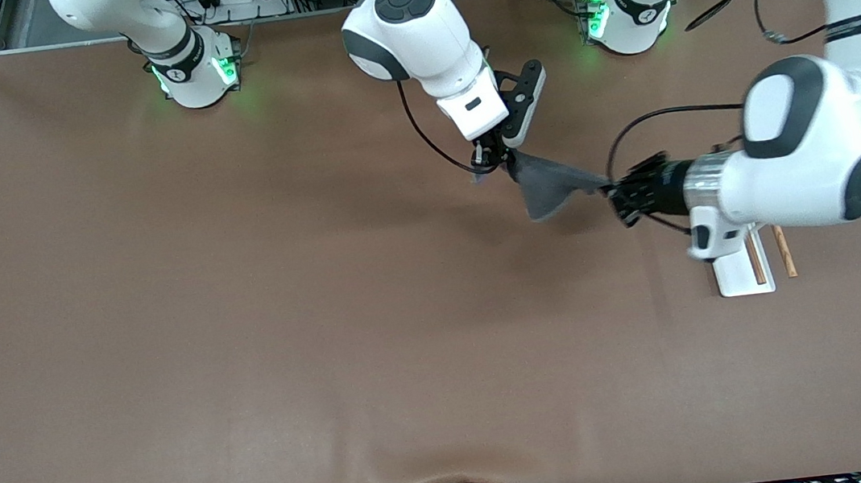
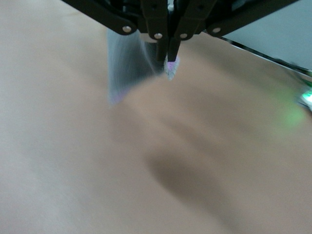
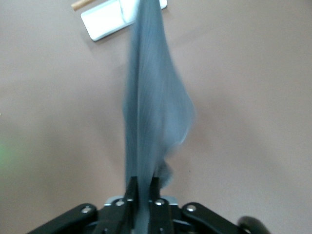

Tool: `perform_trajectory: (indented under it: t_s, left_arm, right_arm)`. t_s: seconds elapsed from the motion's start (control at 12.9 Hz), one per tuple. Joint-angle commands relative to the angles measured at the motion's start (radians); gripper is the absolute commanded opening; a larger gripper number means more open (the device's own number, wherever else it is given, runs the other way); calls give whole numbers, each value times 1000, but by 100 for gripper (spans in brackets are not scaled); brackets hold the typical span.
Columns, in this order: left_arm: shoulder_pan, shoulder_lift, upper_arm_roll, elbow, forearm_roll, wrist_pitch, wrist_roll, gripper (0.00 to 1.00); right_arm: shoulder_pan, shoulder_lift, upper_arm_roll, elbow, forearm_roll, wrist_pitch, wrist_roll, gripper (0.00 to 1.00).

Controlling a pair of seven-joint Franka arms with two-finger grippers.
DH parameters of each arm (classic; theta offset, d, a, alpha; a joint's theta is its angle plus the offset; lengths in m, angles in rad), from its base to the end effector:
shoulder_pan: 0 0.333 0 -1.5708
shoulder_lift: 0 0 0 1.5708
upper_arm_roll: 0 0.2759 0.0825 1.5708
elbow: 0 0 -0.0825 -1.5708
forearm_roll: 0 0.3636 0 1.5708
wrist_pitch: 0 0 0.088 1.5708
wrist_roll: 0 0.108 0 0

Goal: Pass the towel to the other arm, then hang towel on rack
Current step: 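Carry the towel to the rack while the right gripper releases, withdraws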

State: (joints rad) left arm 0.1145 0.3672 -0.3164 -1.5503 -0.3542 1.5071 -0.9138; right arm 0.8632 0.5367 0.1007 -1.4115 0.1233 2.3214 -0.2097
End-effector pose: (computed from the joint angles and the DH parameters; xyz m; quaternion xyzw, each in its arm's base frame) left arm 0.5696 -0.1373 0.4012 0.8864 0.3531 -0.2841 0.0941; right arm 0.4093 0.5699 0.4039 -0.8396 -0.5048 -0.1448 0.1391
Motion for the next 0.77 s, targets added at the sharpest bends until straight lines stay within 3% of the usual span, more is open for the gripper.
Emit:
perform_trajectory:
  t_s: [0.0,0.15,0.39,0.7]
  left_arm:
    - [129,-50,-3,7,63,-111,188,0]
    - [186,-51,-1,7,72,-122,274,0]
    - [198,-48,-1,12,225,-120,351,0]
    - [252,-18,0,12,276,-76,475,0]
  right_arm:
    - [0,8,-6,11,13,-20,-10,100]
    - [-1,5,-4,11,13,-22,-8,100]
    - [-7,0,-7,11,13,-24,-4,100]
    - [-114,0,-10,11,12,-28,-4,100]
